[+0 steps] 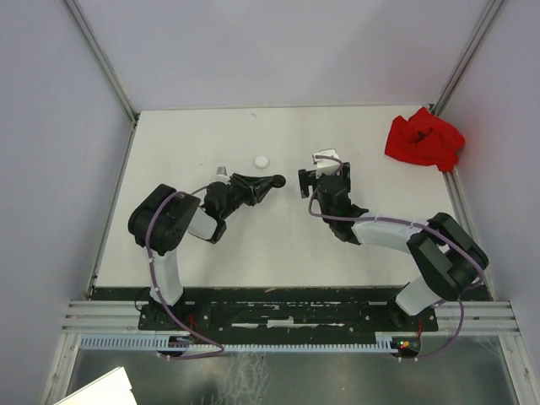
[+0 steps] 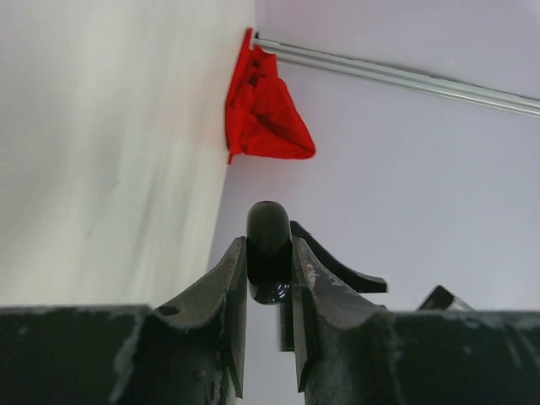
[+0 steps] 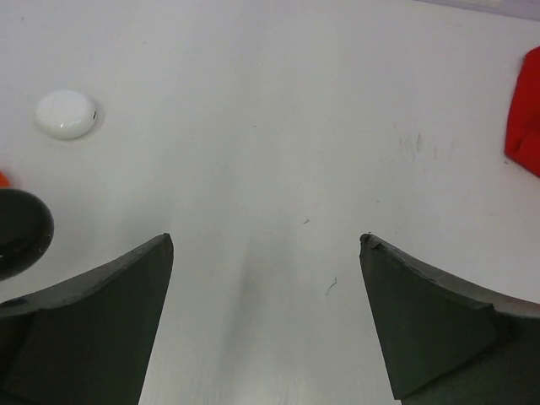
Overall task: Insert the wireless bluetooth earbuds into the charging case
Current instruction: Place the charging case at the center of the board.
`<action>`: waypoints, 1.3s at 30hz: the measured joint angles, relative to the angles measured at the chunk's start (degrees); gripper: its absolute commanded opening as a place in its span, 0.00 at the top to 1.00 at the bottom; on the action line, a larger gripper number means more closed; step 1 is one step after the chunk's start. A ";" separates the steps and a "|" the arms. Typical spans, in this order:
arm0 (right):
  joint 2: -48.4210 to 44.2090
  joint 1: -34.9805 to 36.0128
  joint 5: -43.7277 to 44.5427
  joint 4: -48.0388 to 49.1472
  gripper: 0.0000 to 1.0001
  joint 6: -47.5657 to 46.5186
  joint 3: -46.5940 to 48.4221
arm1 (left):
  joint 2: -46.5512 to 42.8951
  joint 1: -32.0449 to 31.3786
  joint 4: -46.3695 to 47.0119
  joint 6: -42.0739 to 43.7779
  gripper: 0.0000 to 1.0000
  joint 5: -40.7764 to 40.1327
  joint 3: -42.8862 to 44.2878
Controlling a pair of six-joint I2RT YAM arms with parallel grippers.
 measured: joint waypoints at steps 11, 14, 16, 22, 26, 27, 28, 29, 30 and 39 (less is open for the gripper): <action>-13.16 -2.43 -5.09 -17.70 0.00 8.09 2.16 | -1.40 1.14 -20.59 20.35 0.97 -2.36 9.99; -14.97 -2.43 -6.19 -20.11 0.00 8.26 2.27 | -1.09 1.14 -24.22 23.58 0.97 -3.45 12.81; -15.76 -2.47 -6.73 -21.55 0.00 8.37 2.56 | -0.22 1.14 -25.79 25.31 0.97 -3.85 14.95; -16.68 -3.08 -8.11 -24.63 0.00 8.76 3.32 | 4.44 1.14 -28.06 28.02 0.97 -4.81 19.41; -16.94 -3.78 -8.92 -26.03 0.00 9.33 3.37 | 6.62 1.07 -29.97 29.05 0.97 -4.94 20.59; -16.96 -3.93 -9.14 -26.36 0.00 9.53 3.41 | 7.02 1.01 -30.56 29.49 0.97 -5.01 20.83; -16.96 -4.15 -9.44 -26.67 0.00 9.64 3.43 | 7.30 0.96 -30.75 29.79 0.96 -5.03 21.03; -16.96 -4.28 -9.81 -26.84 0.00 9.75 3.43 | 7.56 0.85 -31.06 30.23 0.93 -5.03 21.33; -16.96 -4.52 -10.25 -27.17 0.00 9.92 3.52 | 7.72 0.85 -31.36 30.51 0.90 -5.03 21.55; -16.94 -5.44 -13.16 -29.79 0.01 11.26 5.51 | 8.98 0.59 -33.40 32.54 0.55 -4.70 24.76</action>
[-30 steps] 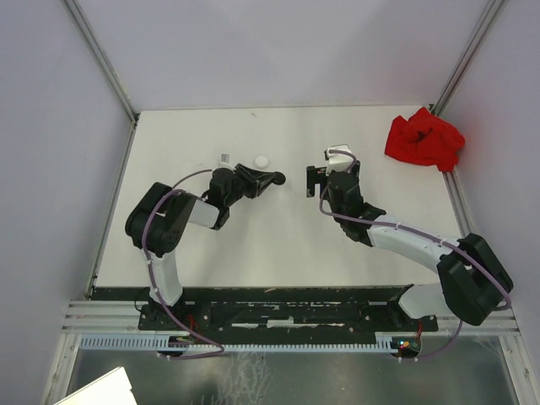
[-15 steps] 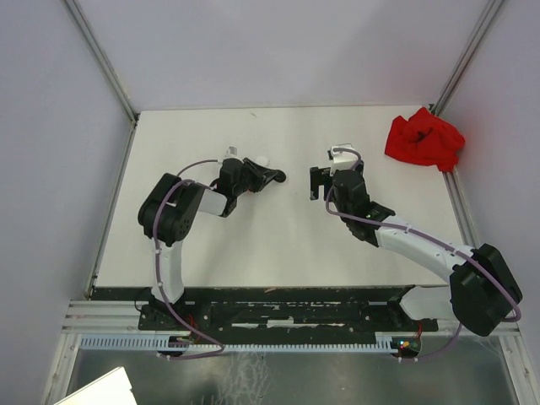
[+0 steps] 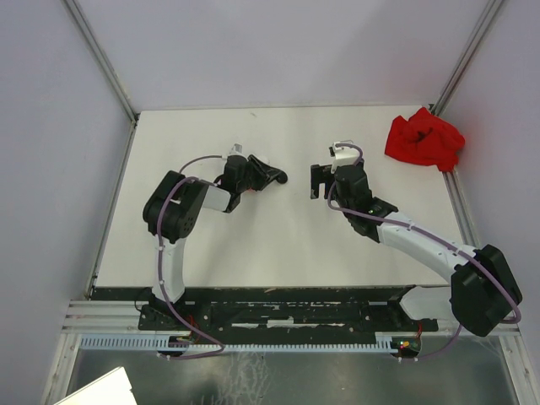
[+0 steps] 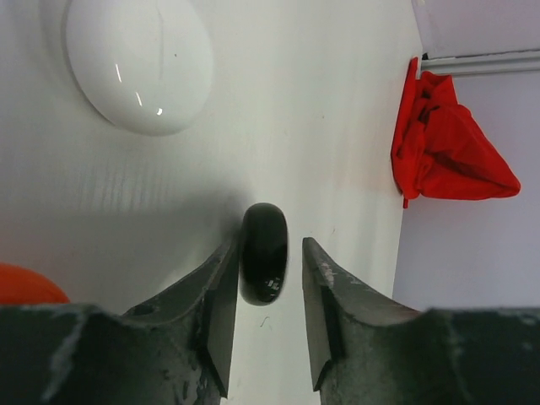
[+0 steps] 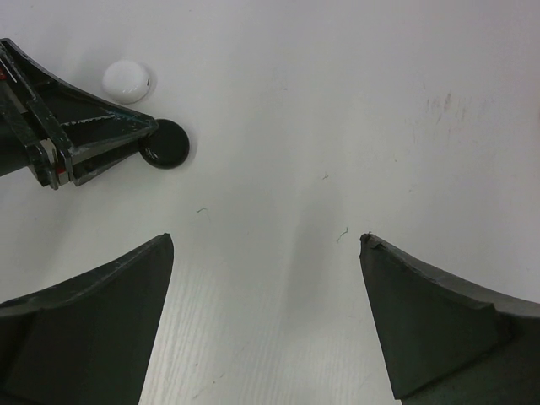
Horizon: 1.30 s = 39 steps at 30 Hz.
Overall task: Insert the wireless bluetooth earbuds into the charging case
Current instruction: Place the charging case at the center of the board, then reset both arms
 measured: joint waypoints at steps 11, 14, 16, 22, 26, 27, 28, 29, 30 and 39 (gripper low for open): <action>-0.17 -0.85 -1.64 -3.82 0.00 1.73 1.27 | 0.24 0.02 -5.42 2.91 0.47 0.24 2.05; -0.87 -1.22 -1.70 -4.72 0.00 2.69 1.27 | -1.46 0.00 -8.76 4.92 0.46 -0.48 2.19; -1.62 -1.42 -1.46 -5.03 0.00 3.58 1.29 | -3.67 0.00 -12.20 6.56 0.45 -1.62 2.21; -2.32 -1.64 5.11 -10.80 0.01 10.14 4.59 | -14.19 0.00 -22.27 12.24 0.38 -6.19 3.85; 0.22 -1.68 12.66 -18.71 0.00 16.59 11.17 | -24.72 0.02 -27.34 15.69 0.33 -10.97 3.52; 1.11 -1.68 14.45 -20.63 0.00 18.12 12.76 | -28.30 0.02 -27.89 16.44 0.32 -12.33 2.69; 2.03 -1.68 16.41 -22.80 0.01 19.87 14.16 | -31.95 0.07 -28.33 16.85 0.30 -13.60 1.46; 2.60 -1.68 17.79 -24.35 0.00 21.11 14.93 | -34.99 0.07 -28.33 17.05 0.28 -14.58 0.15; 3.08 -1.68 19.23 -25.92 0.00 22.47 15.37 | -38.38 0.07 -28.28 17.35 0.26 -15.65 -1.49; 3.56 -1.70 24.76 -35.30 0.01 29.27 14.64 | -56.15 0.90 -30.93 21.59 0.02 -26.58 -13.97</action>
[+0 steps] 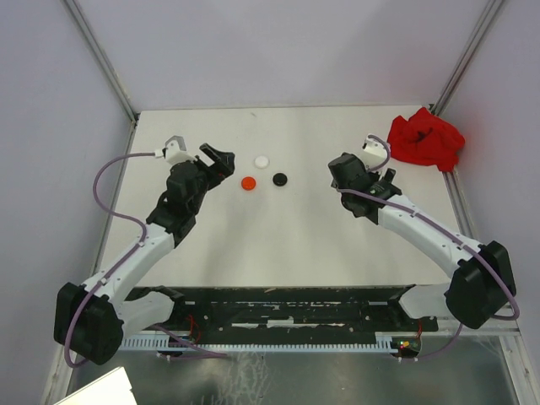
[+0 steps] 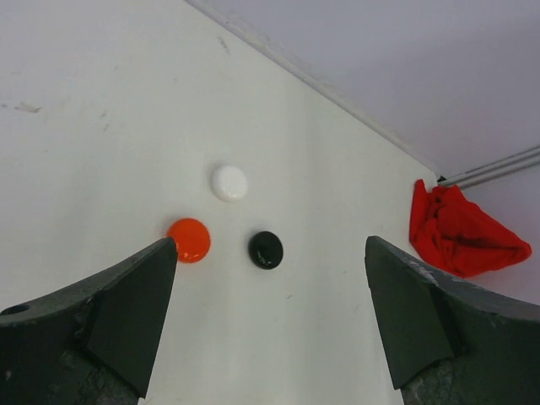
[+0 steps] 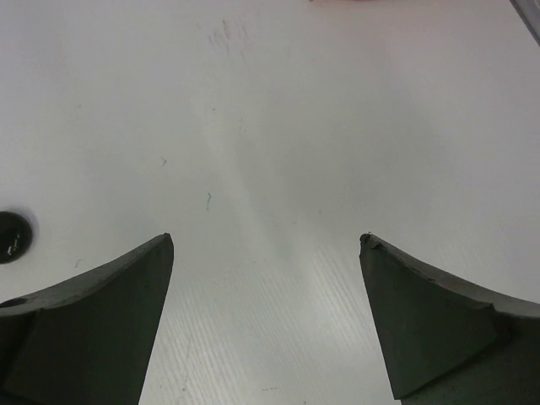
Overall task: Insert the wireless bluetooth earbuds into the charging case
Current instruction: Reset both arms
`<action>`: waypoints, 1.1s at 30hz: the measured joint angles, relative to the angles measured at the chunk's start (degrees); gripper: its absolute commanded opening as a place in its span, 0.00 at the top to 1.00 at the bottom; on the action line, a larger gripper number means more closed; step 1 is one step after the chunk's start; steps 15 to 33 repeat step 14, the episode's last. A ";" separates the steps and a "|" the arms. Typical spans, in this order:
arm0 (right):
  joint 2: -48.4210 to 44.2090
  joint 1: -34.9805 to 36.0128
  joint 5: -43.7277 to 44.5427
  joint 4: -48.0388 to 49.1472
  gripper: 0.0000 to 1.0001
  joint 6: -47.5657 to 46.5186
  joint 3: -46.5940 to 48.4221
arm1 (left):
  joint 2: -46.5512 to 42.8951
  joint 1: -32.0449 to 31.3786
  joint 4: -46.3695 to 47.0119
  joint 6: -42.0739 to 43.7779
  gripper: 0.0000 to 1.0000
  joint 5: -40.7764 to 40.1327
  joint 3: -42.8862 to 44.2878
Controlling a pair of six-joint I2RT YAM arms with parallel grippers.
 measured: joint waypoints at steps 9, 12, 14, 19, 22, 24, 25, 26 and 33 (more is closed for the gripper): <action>-5.84 0.00 1.03 -4.20 0.01 0.72 -3.43 | -5.55 4.09 -2.21 0.31 0.02 0.13 -6.40; -7.45 0.02 1.49 -4.79 0.00 0.72 -3.52 | -5.55 4.50 -2.16 0.33 0.02 1.68 -6.40; -8.15 0.00 1.68 -4.76 0.01 0.74 -4.00 | -5.55 4.55 -2.12 0.33 0.02 2.91 -6.40; -8.15 0.00 1.68 -4.76 0.01 0.74 -4.00 | -5.55 4.55 -2.12 0.33 0.02 2.91 -6.40; -8.15 0.00 1.68 -4.76 0.01 0.74 -4.00 | -5.55 4.55 -2.12 0.33 0.02 2.91 -6.40; -8.15 0.00 1.68 -4.76 0.01 0.74 -4.00 | -5.55 4.55 -2.12 0.33 0.02 2.91 -6.40; -8.15 0.00 1.68 -4.76 0.01 0.74 -4.00 | -5.55 4.55 -2.12 0.33 0.02 2.91 -6.40; -8.15 0.00 1.68 -4.76 0.01 0.74 -4.00 | -5.55 4.55 -2.12 0.33 0.02 2.91 -6.40; -8.15 0.00 1.68 -4.76 0.01 0.74 -4.00 | -5.55 4.55 -2.12 0.33 0.02 2.91 -6.40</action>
